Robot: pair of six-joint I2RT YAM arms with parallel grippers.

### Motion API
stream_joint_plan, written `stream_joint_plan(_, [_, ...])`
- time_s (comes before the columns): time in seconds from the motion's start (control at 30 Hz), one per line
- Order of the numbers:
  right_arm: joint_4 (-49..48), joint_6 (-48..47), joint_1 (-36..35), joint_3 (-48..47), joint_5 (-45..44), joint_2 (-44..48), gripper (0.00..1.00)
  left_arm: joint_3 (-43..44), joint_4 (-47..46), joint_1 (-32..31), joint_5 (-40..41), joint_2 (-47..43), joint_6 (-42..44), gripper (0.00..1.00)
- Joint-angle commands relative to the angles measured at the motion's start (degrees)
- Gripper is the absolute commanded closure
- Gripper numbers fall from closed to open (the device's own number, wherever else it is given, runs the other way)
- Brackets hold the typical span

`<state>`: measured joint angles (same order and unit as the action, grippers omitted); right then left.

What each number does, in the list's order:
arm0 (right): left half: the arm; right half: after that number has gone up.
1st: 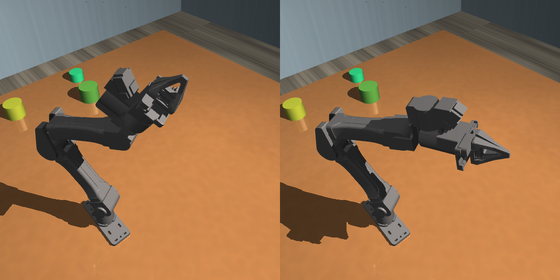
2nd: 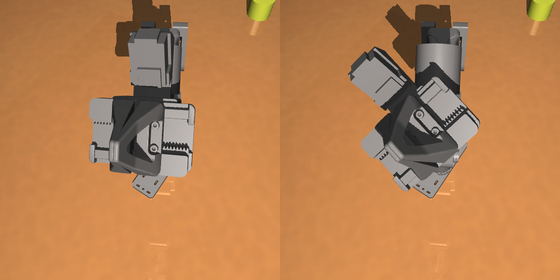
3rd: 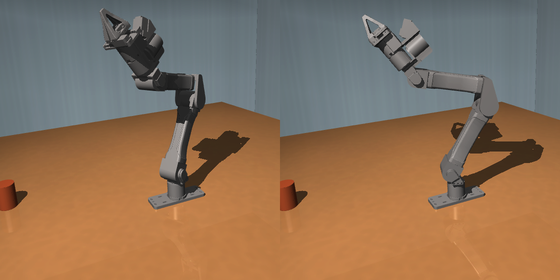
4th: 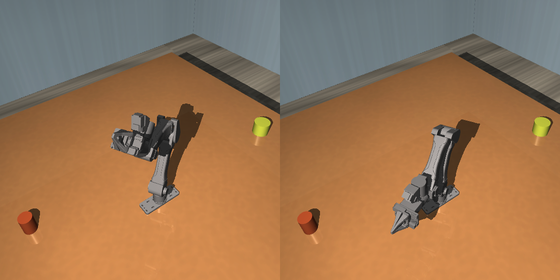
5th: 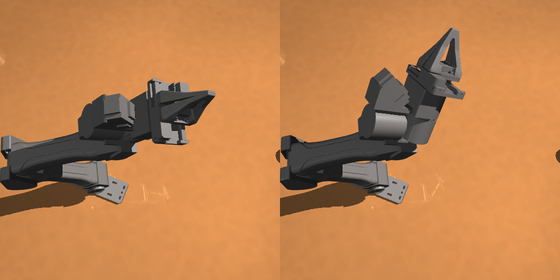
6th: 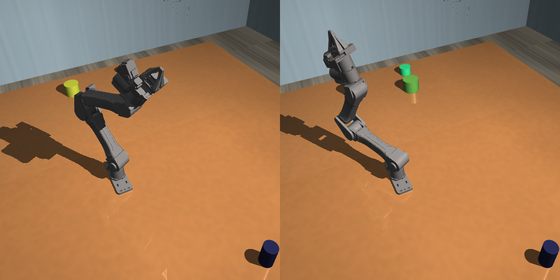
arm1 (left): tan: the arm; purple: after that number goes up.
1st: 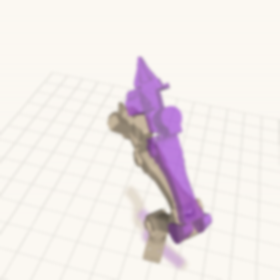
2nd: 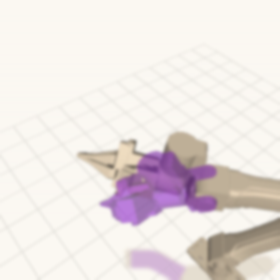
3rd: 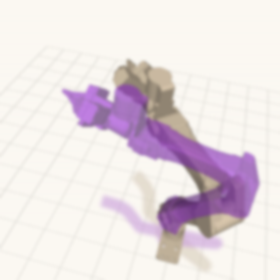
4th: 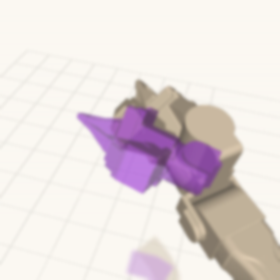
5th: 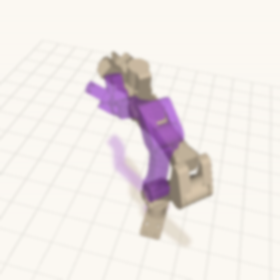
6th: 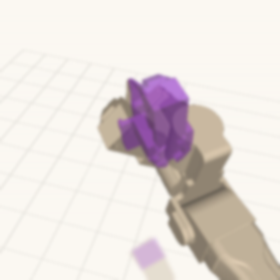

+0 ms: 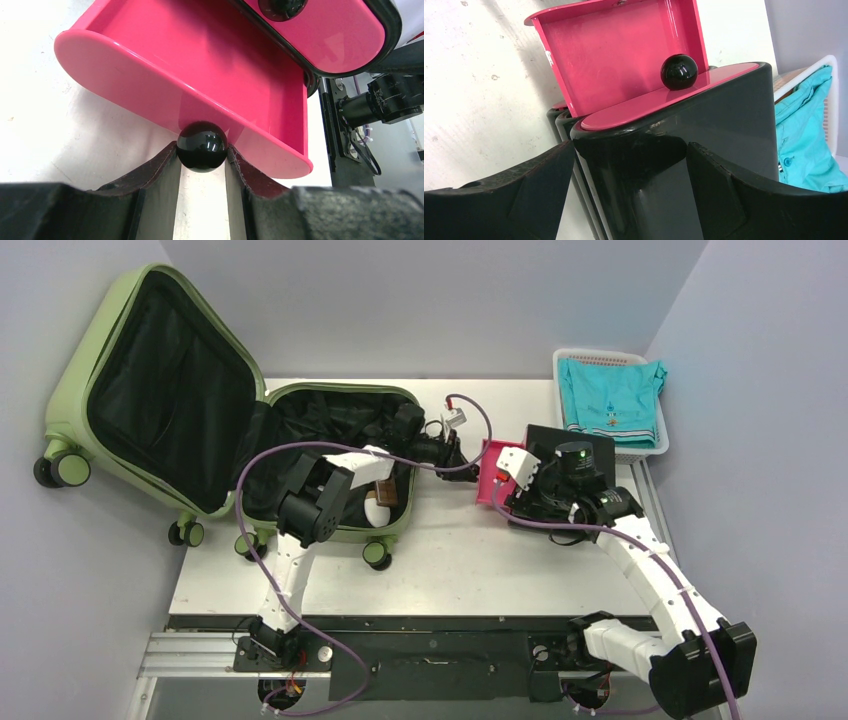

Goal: Open, take out, and arrange the luggage
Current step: Open the drawer in the storage box.

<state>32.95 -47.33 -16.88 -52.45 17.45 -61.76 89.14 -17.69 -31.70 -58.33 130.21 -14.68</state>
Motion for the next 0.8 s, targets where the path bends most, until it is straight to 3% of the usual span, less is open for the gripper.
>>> stream_joint_plan(0.0, [0.0,-1.63,0.86,0.91,1.03,-0.08,0.23,5.87,-1.73,1.18,-0.01,-1.04,1.7,0.67])
stream_joint_plan(0.17, [1.06,-2.79,1.04,1.25,1.71,-0.16,0.24,6.89,-1.12,1.4,0.9,-0.48,1.93,0.47])
stream_joint_plan(0.43, [4.67,-8.22,2.98,2.24,2.45,0.67,0.24,7.56,2.19,3.03,2.38,-3.83,3.35,0.01])
stream_joint_plan(0.63, [12.67,-17.31,9.03,2.13,6.1,1.69,0.24,9.0,12.81,4.06,7.02,-9.97,8.3,0.04])
stream_joint_plan(0.77, [18.32,-23.06,13.22,1.26,8.26,1.71,0.24,13.95,29.97,4.82,14.85,-14.22,15.14,0.04])
